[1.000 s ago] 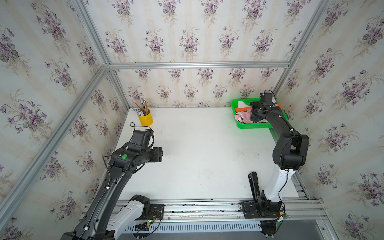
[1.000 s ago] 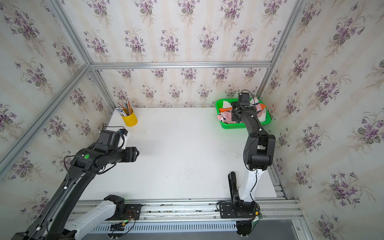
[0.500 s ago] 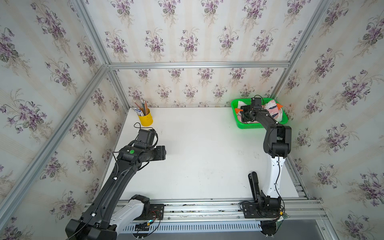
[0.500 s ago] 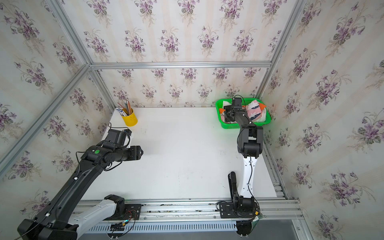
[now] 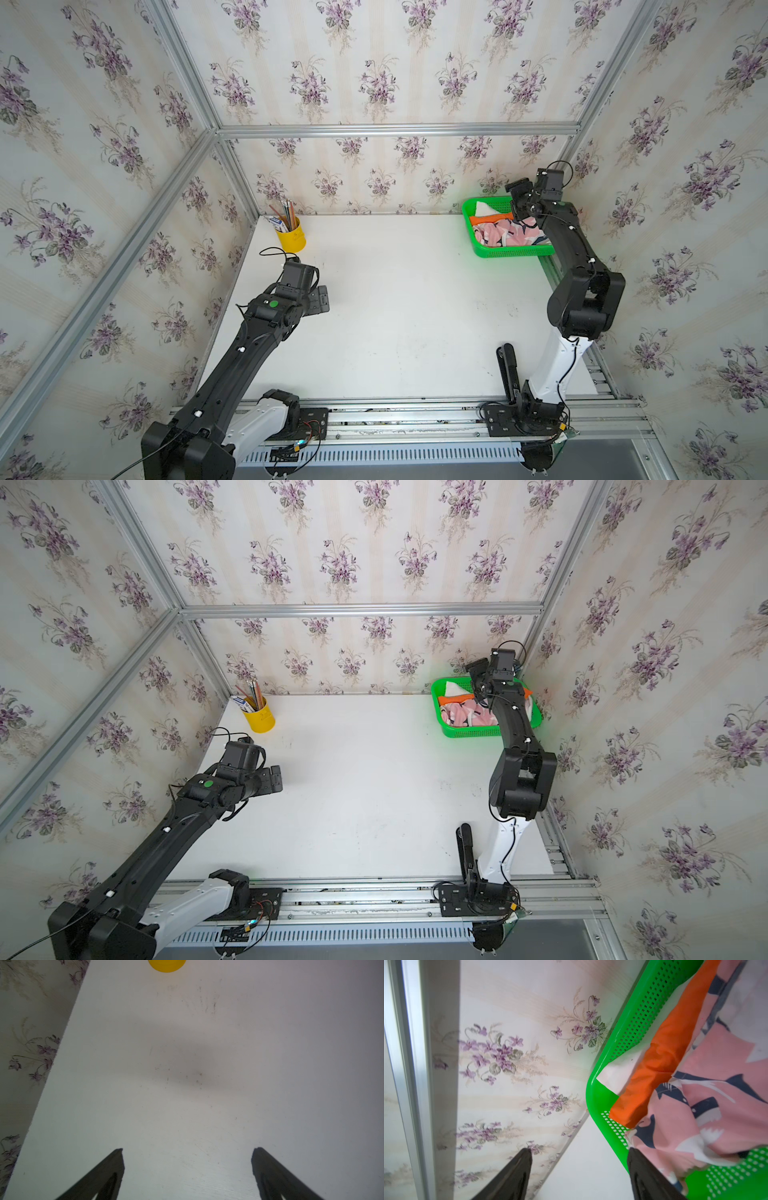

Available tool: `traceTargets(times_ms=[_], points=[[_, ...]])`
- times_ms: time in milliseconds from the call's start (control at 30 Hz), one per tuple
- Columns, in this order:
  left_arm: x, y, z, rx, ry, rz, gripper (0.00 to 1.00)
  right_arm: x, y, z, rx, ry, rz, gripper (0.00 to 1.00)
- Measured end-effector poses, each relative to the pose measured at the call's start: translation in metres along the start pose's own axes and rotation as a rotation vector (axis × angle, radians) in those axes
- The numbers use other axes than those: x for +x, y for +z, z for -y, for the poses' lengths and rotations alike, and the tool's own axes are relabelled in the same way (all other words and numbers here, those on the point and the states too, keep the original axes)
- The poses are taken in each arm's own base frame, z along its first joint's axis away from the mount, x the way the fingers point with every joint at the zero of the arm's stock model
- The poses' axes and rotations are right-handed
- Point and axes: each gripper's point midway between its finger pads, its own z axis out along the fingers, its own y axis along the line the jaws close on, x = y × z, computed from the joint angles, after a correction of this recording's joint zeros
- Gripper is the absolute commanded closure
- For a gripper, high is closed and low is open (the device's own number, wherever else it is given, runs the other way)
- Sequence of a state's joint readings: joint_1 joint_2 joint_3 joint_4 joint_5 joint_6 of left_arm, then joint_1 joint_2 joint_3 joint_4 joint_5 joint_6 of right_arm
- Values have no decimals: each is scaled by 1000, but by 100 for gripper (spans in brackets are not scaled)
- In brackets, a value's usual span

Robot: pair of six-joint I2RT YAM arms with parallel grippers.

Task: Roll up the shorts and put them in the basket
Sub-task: Reset both arms

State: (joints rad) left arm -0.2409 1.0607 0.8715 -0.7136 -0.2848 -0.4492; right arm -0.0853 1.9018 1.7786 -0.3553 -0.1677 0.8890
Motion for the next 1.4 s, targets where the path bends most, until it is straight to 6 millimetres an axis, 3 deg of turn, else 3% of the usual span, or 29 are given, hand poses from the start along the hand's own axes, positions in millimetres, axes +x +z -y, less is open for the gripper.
traceTargets(times_ms=[100, 200, 300, 433, 567, 633, 733, 900, 1033, 1133, 1200, 1267, 1400], points=[[-6, 13, -16, -121, -4, 51, 1, 17, -26, 32, 81, -170, 8, 13], [-6, 30, -31, -239, 23, 99, 1, 35, -55, 80, 175, -341, 47, 10], [-5, 48, -38, -314, 90, 132, 1, 65, -79, 137, 246, -481, 92, 9], [-10, 71, -36, -332, 155, 187, 1, 109, -92, 220, 336, -597, 123, 8], [-10, 95, -39, -291, 155, 236, 1, 133, -96, 260, 336, -651, 173, 5], [-12, 104, -42, -259, 132, 247, 1, 134, -100, 258, 295, -678, 228, 1], [-28, 109, -46, -202, 82, 312, 1, 124, -105, 238, 197, -698, 350, 0], [-38, 124, -54, -120, 8, 351, 1, 131, -86, 209, 39, -752, 362, 0], [-49, 123, -23, 19, 53, 414, 1, 141, -80, 183, -71, -833, 380, 0], [-29, 139, 0, 89, 129, 418, 1, 160, -73, 182, -104, -890, 327, 0], [-16, 145, 6, 105, 173, 366, 1, 156, -74, 175, -127, -904, 356, 0], [-37, 136, 9, 111, 165, 449, 1, 154, -76, 171, -134, -915, 372, 0], [-44, 131, 12, 117, 175, 476, 1, 155, -77, 168, -145, -928, 379, 0]])
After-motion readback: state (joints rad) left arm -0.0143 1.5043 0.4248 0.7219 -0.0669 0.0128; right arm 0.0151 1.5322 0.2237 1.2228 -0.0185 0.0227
